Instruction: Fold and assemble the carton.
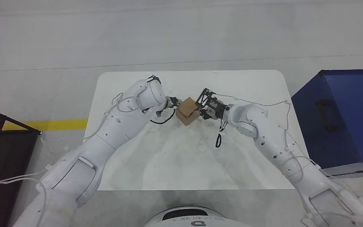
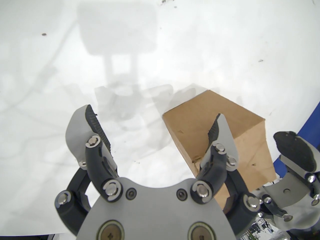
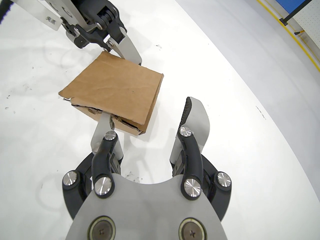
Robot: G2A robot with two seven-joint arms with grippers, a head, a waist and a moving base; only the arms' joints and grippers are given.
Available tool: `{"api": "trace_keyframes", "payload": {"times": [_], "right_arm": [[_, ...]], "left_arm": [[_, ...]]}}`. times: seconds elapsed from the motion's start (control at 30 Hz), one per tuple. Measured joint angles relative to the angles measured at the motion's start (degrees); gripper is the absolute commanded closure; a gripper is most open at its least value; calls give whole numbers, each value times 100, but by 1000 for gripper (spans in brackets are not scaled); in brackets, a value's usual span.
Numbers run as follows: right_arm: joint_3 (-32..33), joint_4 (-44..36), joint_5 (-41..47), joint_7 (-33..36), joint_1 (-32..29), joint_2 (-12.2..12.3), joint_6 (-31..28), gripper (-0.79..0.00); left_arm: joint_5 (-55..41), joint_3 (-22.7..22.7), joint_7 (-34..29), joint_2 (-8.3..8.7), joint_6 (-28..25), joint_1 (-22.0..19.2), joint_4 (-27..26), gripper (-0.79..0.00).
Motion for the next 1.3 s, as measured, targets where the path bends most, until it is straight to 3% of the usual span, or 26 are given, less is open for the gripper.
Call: {"api": "trace_keyframes", "payload": {"times": [0.27,0.43,0.77,1.3], "right_arm": [[84,-34,-40,7,-68,-13,-58,-548],[389,-156,164,-13,-212,72,-537,-566],[1174,-655,153,-405,-869,307,-1192,-533],[974,-636,19,-22,-725,218,-866,-536]], "left_arm": [[46,-25,-51,-17,-49,-23,26,-785],[47,-118,7,-10,-29,5,-6,-785],[143,-270,-254,90,-199,158,-243,-785],[369,-290,-383,127,-151,306,-457,-785]]}}
